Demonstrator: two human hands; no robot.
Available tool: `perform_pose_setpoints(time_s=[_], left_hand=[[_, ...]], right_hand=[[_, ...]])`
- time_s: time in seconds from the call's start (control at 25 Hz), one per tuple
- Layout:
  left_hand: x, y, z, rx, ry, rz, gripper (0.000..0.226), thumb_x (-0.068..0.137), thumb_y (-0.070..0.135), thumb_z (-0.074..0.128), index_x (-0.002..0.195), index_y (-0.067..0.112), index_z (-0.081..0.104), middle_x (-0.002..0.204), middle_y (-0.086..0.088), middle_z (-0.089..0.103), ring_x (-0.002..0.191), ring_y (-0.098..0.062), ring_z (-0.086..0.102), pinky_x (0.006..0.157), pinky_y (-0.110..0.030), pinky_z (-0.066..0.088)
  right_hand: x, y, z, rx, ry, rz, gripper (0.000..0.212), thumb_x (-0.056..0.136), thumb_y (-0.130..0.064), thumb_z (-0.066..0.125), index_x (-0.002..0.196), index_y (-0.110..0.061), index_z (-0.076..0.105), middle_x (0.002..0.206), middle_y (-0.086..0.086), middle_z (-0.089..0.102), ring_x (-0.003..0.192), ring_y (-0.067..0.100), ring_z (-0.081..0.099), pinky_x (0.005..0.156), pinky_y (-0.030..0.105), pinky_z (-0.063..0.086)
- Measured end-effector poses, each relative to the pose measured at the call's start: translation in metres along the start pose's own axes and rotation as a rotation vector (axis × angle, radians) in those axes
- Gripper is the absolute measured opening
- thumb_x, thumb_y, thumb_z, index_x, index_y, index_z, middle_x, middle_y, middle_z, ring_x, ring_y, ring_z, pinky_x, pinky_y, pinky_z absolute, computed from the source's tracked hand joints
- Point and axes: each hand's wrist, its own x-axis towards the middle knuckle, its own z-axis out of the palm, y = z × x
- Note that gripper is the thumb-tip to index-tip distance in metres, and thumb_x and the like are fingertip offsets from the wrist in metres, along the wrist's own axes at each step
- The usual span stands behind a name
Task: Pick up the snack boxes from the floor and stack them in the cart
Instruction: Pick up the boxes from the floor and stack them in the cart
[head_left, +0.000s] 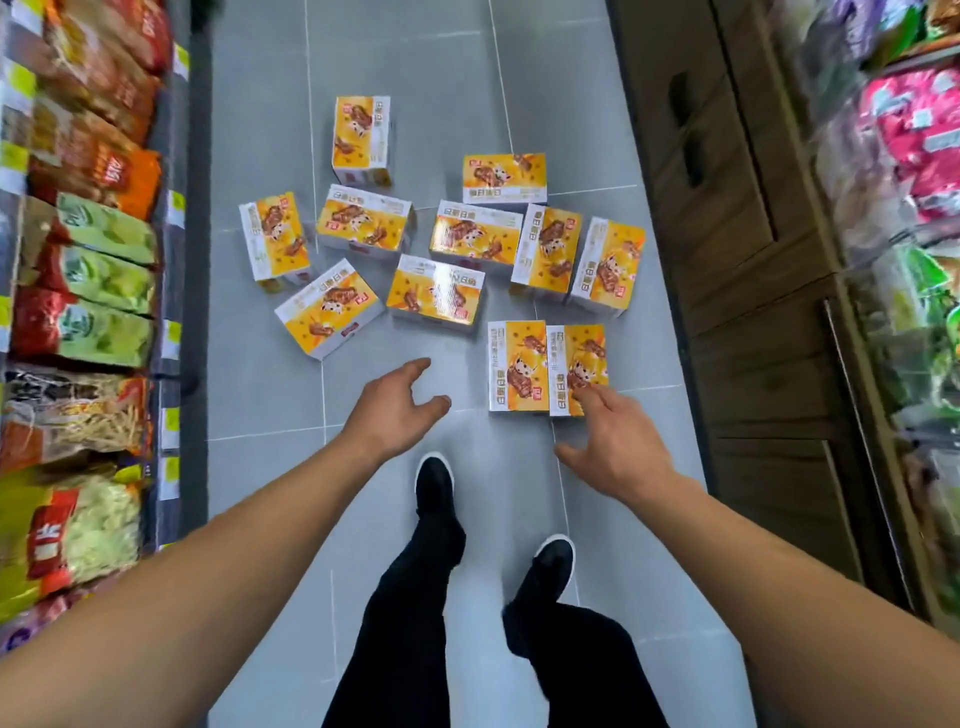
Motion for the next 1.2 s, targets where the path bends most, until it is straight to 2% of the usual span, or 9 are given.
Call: perform_pose_setpoints(time_s=[0.16, 0.28, 0.36, 0.56, 0.72, 0.88, 1.0, 1.08, 1.2], left_hand=[[0.097, -0.034, 0.032, -0.016, -0.040, 0.012, 0.065, 0.087, 0.040, 0.063, 0.145, 0.022, 0.040, 0.144, -0.002, 0.049, 0.122, -0.024, 0.054, 0.102, -0.035, 0.044], [0.177, -0.067, 0.082, -0.016, -0.086, 0.012, 0.064, 0.087, 0.038, 0.063, 0.145, 0.022, 0.040, 0.146, -0.002, 0.047, 0.124, -0.023, 0.054, 0.102, -0.033, 0.043], [0.231, -0.093, 0.124, 0.005, -0.111, 0.026, 0.065, 0.087, 0.038, 0.064, 0.145, 0.021, 0.040, 0.147, -0.002, 0.046, 0.126, -0.023, 0.052, 0.104, -0.033, 0.042], [0.355, -0.158, 0.216, 0.108, -0.170, 0.085, 0.068, 0.087, 0.040, 0.063, 0.146, 0.018, 0.037, 0.149, -0.001, 0.043, 0.130, -0.023, 0.048, 0.108, -0.032, 0.038], [0.413, -0.184, 0.255, 0.140, -0.194, 0.111, 0.068, 0.087, 0.041, 0.062, 0.146, 0.017, 0.036, 0.149, -0.003, 0.043, 0.129, -0.023, 0.049, 0.107, -0.031, 0.036], [0.434, -0.204, 0.272, 0.120, -0.246, 0.105, 0.069, 0.088, 0.045, 0.060, 0.146, 0.016, 0.036, 0.149, -0.002, 0.043, 0.129, -0.022, 0.049, 0.106, -0.031, 0.036], [0.433, -0.216, 0.276, -0.009, -0.289, 0.073, 0.053, 0.089, 0.040, 0.061, 0.137, 0.020, 0.050, 0.139, 0.001, 0.055, 0.123, -0.017, 0.054, 0.104, -0.030, 0.040], [0.433, -0.225, 0.278, -0.138, -0.323, 0.028, 0.043, 0.090, 0.036, 0.061, 0.130, 0.021, 0.055, 0.129, 0.002, 0.063, 0.113, -0.016, 0.061, 0.104, -0.035, 0.044], [0.429, -0.234, 0.284, -0.261, -0.368, 0.015, 0.037, 0.091, 0.030, 0.062, 0.127, 0.029, 0.055, 0.121, 0.005, 0.067, 0.104, -0.016, 0.067, 0.101, -0.043, 0.048]], right_hand=[[0.093, 0.008, 0.051, 0.013, 0.031, 0.067, 0.068, 0.083, -0.040, 0.063, 0.142, -0.015, 0.040, 0.144, 0.006, 0.043, 0.131, 0.028, 0.039, 0.109, 0.037, 0.033], [0.169, 0.031, 0.121, 0.056, 0.028, 0.085, 0.072, 0.080, -0.039, 0.066, 0.142, -0.012, 0.041, 0.145, 0.009, 0.043, 0.133, 0.031, 0.038, 0.111, 0.038, 0.033], [0.222, 0.052, 0.175, 0.051, 0.004, 0.072, 0.079, 0.080, -0.042, 0.068, 0.146, -0.013, 0.036, 0.151, 0.010, 0.037, 0.139, 0.030, 0.033, 0.115, 0.039, 0.029], [0.344, 0.108, 0.288, -0.150, -0.019, 0.042, 0.090, 0.083, -0.058, 0.059, 0.154, -0.023, 0.015, 0.163, 0.002, 0.010, 0.148, 0.030, 0.010, 0.120, 0.042, 0.015], [0.393, 0.126, 0.333, -0.208, 0.006, 0.047, 0.096, 0.085, -0.068, 0.049, 0.155, -0.024, -0.001, 0.163, -0.003, -0.009, 0.149, 0.031, -0.006, 0.121, 0.048, 0.003], [0.405, 0.113, 0.363, -0.215, 0.104, -0.009, 0.094, 0.085, -0.071, 0.042, 0.155, -0.025, 0.000, 0.163, -0.005, -0.009, 0.149, 0.029, -0.009, 0.120, 0.051, -0.001], [0.402, 0.089, 0.371, -0.105, 0.176, -0.074, 0.093, 0.079, -0.074, 0.041, 0.153, -0.027, 0.012, 0.163, -0.004, -0.001, 0.148, 0.027, 0.001, 0.120, 0.049, 0.009], [0.397, 0.082, 0.373, 0.132, 0.251, -0.008, 0.091, 0.079, -0.064, 0.056, 0.151, -0.024, 0.017, 0.161, 0.002, 0.010, 0.145, 0.027, 0.015, 0.117, 0.043, 0.021], [0.391, 0.082, 0.380, 0.501, 0.215, 0.194, 0.075, 0.079, -0.041, 0.074, 0.138, -0.019, 0.033, 0.138, 0.003, 0.051, 0.123, 0.027, 0.052, 0.096, 0.038, 0.045]])
